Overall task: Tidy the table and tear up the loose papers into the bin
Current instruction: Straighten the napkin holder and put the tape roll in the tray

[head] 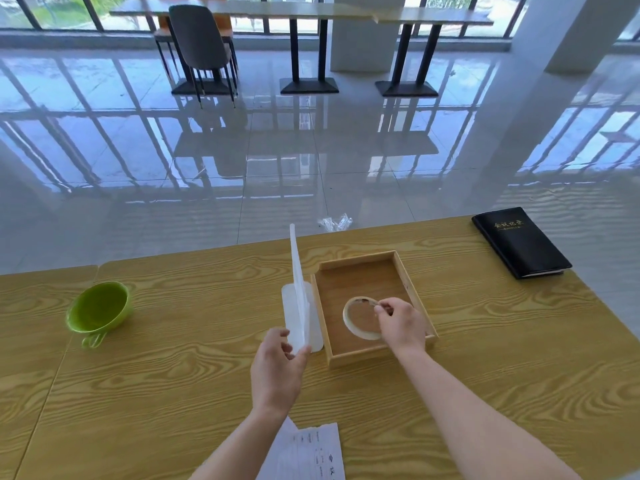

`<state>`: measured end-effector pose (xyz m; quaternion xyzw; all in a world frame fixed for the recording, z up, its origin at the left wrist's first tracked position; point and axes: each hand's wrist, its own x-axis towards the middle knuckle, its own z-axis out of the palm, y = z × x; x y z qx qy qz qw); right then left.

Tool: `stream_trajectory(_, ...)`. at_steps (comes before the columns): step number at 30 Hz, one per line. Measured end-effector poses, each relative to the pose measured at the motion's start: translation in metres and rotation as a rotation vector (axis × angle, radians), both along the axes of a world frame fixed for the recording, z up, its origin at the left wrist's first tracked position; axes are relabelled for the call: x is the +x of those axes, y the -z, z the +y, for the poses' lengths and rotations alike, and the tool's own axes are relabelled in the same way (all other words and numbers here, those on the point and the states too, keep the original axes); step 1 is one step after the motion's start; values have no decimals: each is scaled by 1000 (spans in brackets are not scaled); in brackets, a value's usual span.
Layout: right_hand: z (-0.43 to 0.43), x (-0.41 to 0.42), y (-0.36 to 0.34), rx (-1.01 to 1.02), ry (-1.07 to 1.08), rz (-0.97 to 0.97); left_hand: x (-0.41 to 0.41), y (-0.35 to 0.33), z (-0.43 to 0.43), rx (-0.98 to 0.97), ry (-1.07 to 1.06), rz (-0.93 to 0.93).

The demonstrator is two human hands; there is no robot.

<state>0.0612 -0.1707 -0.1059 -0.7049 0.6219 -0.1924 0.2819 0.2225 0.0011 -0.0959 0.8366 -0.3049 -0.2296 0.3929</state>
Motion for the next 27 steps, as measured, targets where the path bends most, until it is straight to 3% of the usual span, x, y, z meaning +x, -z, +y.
stream_trajectory(4, -20, 13, 10, 51, 48, 77, 4, -5, -14, 3, 42, 37)
stream_trajectory(12, -23, 21, 21, 65, 32, 38, -4, -7, -28, -33, 133, 60)
stream_trajectory(22, -25, -7, 10, -74, 1, -42, -4, -3, -23, -39, 152, 43)
stream_trajectory(27, -37, -36, 2, -222, 42, 75, -2, -3, -22, -27, 151, 28)
